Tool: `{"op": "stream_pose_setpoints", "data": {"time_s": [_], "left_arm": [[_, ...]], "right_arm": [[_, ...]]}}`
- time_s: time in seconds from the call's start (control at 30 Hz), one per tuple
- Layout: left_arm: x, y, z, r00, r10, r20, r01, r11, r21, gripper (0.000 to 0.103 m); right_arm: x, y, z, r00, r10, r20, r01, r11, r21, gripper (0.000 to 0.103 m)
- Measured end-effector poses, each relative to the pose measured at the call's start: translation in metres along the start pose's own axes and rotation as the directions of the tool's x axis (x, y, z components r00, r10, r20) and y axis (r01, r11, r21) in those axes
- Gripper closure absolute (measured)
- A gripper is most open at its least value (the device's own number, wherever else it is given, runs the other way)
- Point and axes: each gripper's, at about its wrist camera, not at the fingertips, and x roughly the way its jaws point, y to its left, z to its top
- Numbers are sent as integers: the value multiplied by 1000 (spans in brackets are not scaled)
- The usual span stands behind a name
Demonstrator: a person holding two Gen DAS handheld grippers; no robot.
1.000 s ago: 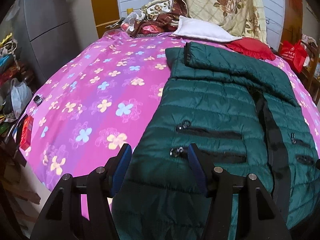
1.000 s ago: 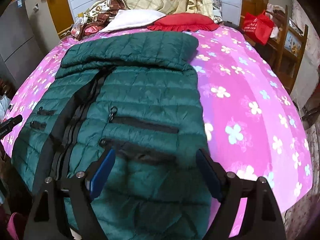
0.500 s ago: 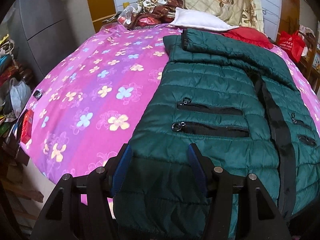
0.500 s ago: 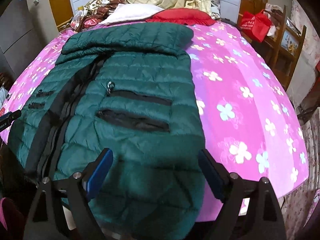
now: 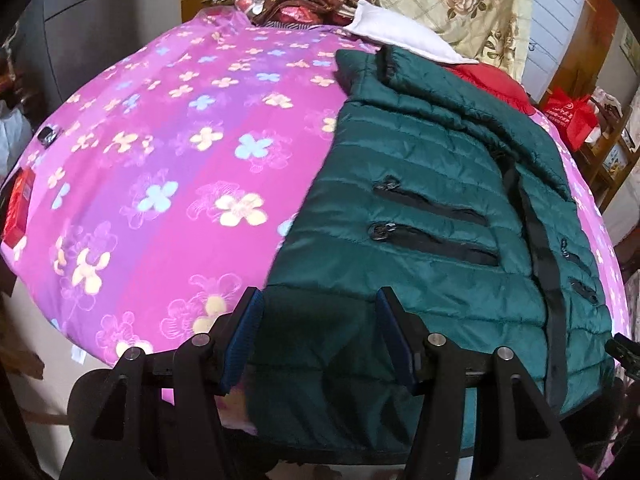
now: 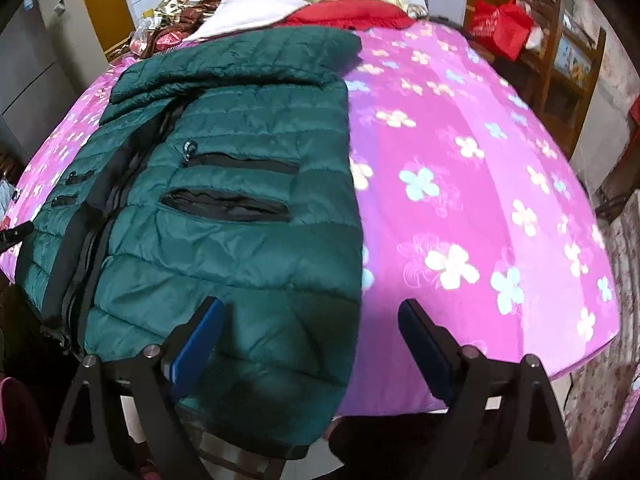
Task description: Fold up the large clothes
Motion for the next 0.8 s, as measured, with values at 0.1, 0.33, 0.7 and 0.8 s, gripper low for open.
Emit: {"op": "stream_pose_setpoints", "data": {"time_s": [0.1, 0.33, 0.7, 0.8], "left_arm": [[6, 15, 0, 999, -38, -31, 36, 997, -67, 63], [11, 21, 1, 997, -56, -51, 52, 995, -84, 59], [23, 32, -1, 992, -97, -85, 89, 992, -92, 51], [22, 27, -6, 994, -77, -79, 72, 995, -68, 49]], "right_arm": [[6, -4, -2, 999, 35, -22, -35, 999, 16, 11], [19, -4, 0, 995, 83, -62, -82, 997, 9, 10], [31, 6, 2, 979, 181, -91, -184, 983, -25, 7], [32, 9, 2, 978, 186, -96, -191, 980, -46, 7]]}}
